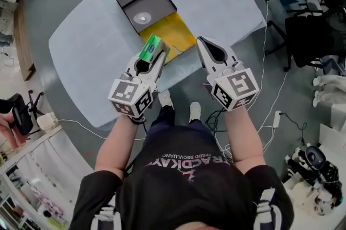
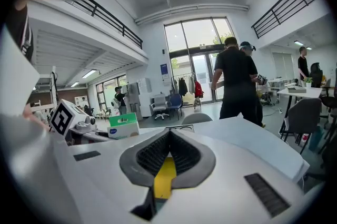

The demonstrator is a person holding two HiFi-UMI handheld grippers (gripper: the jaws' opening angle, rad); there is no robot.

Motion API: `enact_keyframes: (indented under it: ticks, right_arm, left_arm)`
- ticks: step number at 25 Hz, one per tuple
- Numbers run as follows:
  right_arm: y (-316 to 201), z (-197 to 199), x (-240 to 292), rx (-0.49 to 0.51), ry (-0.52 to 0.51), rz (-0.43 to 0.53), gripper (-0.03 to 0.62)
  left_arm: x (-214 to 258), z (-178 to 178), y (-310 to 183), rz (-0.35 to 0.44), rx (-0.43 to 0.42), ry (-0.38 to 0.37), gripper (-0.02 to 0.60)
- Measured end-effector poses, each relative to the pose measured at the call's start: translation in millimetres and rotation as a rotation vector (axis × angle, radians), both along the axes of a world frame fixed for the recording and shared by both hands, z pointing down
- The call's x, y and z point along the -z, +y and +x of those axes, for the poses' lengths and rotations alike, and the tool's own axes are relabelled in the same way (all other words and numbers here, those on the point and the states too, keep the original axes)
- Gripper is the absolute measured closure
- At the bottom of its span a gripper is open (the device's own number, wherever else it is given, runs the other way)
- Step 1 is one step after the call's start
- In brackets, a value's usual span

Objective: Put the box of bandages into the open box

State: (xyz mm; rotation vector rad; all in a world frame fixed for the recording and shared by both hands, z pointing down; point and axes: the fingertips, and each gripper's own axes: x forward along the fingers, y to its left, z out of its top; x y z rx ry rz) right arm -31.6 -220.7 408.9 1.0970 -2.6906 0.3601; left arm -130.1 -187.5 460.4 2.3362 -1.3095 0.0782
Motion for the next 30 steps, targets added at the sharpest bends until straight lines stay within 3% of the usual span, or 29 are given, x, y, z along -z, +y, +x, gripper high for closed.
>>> enact_keyframes:
  ticks: [18, 30]
  right_arm:
    - [-12.6, 18.8, -53.0, -0.12, 0.052, -0.111, 0.585]
    - [-13.1, 31.6, -67.5, -0.145, 0.054, -0.151, 0.585]
  left_arm:
    - [-117.6, 16.0, -53.2, -0.243, -0.093, 0.019, 0.479]
    - [-167.5, 29.2, -68.2, -0.406, -0.085, 0.059, 0.479]
